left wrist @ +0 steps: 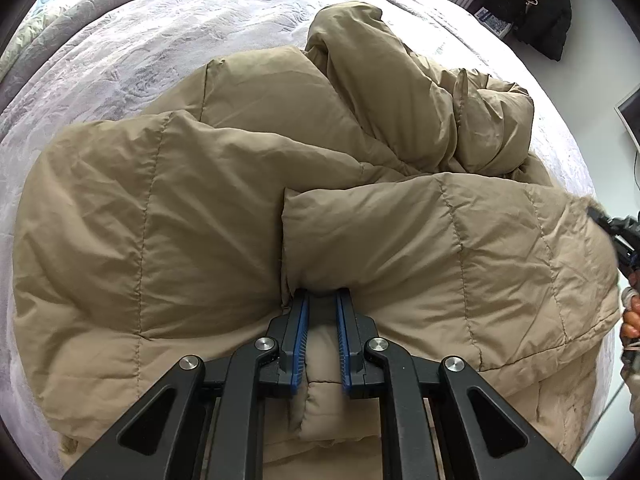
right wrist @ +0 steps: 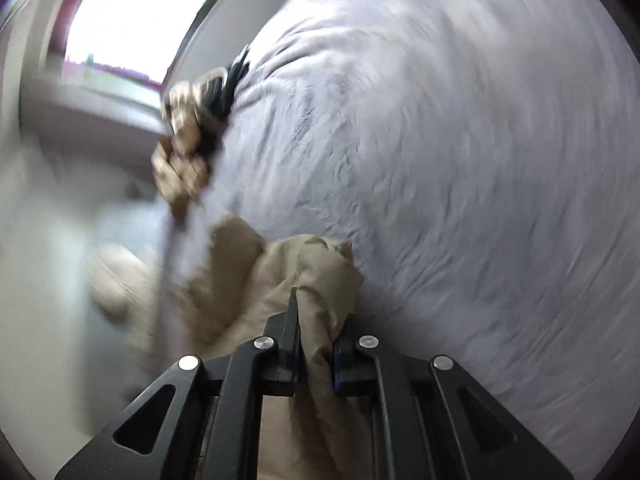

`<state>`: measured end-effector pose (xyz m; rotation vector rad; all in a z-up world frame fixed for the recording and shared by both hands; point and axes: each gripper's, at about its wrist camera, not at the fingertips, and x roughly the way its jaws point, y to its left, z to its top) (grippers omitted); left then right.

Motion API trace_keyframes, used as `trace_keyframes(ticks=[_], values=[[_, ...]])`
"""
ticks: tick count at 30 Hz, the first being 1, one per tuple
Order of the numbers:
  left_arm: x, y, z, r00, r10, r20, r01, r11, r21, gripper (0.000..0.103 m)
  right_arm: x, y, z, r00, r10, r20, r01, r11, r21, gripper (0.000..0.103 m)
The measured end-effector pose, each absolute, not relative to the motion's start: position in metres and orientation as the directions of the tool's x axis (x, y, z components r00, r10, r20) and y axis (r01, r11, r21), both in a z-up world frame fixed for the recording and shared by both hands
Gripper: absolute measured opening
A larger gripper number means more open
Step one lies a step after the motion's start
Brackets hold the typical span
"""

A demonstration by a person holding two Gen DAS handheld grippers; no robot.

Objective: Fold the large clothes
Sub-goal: 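Fold the held side over the jacket body with both tools, then release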

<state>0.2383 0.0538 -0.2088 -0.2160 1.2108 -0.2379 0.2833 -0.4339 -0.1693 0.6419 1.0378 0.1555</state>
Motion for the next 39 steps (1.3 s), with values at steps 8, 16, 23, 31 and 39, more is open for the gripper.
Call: trace_keyframes(ticks=[8,16,23,31,39], values=[[0.237,0.05,-0.209,0.331,-0.285,-0.9,0.064,0.958,-0.28,0.015,0.284,-0.443,-0.197,0.435,0.039,-0.899,0.289,0.94,0.181,0.011],[0.235,0.041,-0.208,0.336,-0.266,-0.903,0.063,0.963,-0.261,0.015,0.221,-0.424,-0.13,0.517,0.116,-0.848,0.187,0.951,0.245,0.011],[0.233,0.037,-0.21,0.342,-0.273,-0.899,0.082,0.962,-0.261,0.015,0.185,-0.392,-0.189,0.375,0.094,-0.922,0.147,0.976,0.159,0.006],[0.229,0.038,-0.199,0.343,-0.234,-0.91,0.06,0.972,-0.228,0.016,0.19,-0.389,-0.191,0.364,0.055,-0.93,0.182,0.975,0.129,0.006],[0.203,0.047,-0.176,0.338,-0.165,-0.927,0.061,0.986,-0.154,0.016,0.163,-0.376,-0.162,0.379,0.08,-0.922,0.223,0.959,0.175,0.011]])
